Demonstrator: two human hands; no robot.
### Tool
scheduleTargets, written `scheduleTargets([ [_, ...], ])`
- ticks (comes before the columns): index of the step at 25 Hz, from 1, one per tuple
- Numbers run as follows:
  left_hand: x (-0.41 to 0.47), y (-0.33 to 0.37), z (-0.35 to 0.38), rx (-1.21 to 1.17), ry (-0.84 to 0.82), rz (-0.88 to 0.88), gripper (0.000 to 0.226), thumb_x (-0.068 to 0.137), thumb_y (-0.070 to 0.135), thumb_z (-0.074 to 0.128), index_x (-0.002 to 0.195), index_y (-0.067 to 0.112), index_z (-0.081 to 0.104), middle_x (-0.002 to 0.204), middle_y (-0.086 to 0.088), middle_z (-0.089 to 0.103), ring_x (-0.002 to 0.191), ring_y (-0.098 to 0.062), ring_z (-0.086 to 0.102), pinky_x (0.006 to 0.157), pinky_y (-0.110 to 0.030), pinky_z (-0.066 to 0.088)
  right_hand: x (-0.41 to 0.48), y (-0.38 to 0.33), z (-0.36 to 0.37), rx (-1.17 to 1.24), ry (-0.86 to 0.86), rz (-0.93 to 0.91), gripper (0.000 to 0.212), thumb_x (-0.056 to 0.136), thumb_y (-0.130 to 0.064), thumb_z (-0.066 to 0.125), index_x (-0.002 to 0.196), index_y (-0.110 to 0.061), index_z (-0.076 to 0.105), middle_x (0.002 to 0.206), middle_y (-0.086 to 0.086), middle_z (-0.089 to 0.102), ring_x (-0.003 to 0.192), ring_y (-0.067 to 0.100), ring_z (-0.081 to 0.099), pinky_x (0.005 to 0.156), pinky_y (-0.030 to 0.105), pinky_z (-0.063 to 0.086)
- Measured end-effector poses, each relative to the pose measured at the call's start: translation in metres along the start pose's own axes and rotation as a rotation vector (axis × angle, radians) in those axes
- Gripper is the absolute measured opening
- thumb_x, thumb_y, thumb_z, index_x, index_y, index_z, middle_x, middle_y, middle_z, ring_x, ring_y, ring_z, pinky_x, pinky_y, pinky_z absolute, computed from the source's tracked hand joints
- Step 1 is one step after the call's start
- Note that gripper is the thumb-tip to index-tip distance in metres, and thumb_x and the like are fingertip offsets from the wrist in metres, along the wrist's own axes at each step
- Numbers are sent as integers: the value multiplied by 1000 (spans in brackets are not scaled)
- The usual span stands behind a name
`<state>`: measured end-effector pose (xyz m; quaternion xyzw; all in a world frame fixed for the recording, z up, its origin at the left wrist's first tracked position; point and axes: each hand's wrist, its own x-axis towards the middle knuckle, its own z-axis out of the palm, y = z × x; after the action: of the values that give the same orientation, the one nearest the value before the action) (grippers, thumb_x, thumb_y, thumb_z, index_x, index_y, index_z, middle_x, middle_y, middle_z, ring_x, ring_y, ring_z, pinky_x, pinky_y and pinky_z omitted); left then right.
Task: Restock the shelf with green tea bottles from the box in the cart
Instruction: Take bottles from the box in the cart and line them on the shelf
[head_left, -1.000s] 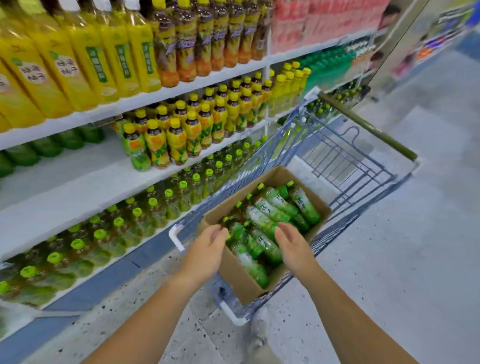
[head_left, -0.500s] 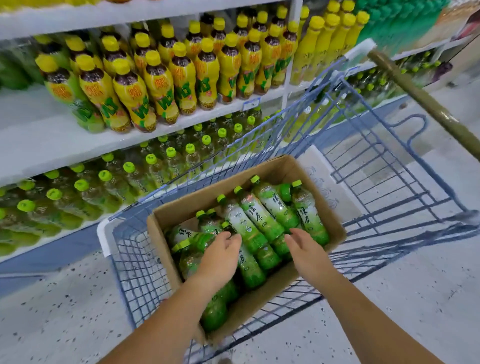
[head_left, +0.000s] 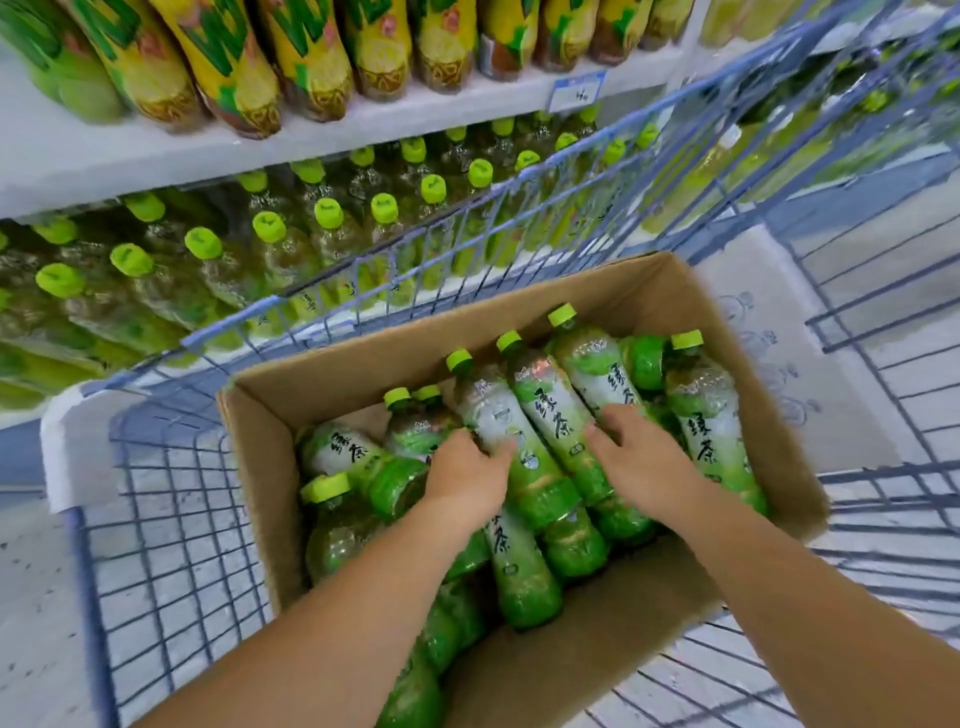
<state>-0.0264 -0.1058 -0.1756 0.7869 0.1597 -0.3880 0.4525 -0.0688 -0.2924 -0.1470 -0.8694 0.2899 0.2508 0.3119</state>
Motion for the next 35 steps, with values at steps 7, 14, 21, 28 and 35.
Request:
scheduleTargets([
  [7, 14, -2, 7, -222, -33, -120, 47, 80, 41, 80, 114, 15, 61, 109, -2, 69, 99, -24, 65, 92, -45, 54, 17, 5, 11, -196, 30, -28, 71, 83, -63, 64, 135, -16, 53, 107, 0, 65, 86, 18, 56, 75, 32, 47],
  [14, 9, -5, 15, -297, 35, -60, 40, 75, 32, 87, 101, 19, 58, 98, 0, 69, 90, -20, 66, 72, -35, 54, 25, 9, 5, -81, -47, -10, 83, 76, -59, 75, 140, -11, 51, 127, 6, 62, 106, 21, 58, 83, 31, 44],
  [21, 1, -8, 14, -392, -25, -21, 56, 81, 29, 84, 107, 31, 34, 97, 13, 53, 84, -1, 53, 58, -20, 38, 26, 10, 5, -30, -60, 8, 86, 73, -58, 78, 142, -13, 51, 131, 6, 61, 115, 21, 59, 86, 28, 43],
  [28, -9, -6, -3, -336, -191, 55, 32, 76, 16, 86, 104, 20, 71, 90, 7, 79, 80, -9, 75, 61, -24, 56, 16, 12, 7, 238, -187, 157, 63, 55, -49, 77, 110, -20, 66, 109, -1, 68, 96, 15, 66, 89, 35, 54],
  [35, -32, -8, -23, -352, -228, 87, 54, 56, 32, 86, 105, 35, 64, 90, 12, 77, 81, -11, 75, 70, -37, 61, -18, 10, 23, 474, -430, 279, 24, 76, -5, 65, 96, -16, 73, 92, 6, 77, 86, 20, 73, 72, 31, 53],
])
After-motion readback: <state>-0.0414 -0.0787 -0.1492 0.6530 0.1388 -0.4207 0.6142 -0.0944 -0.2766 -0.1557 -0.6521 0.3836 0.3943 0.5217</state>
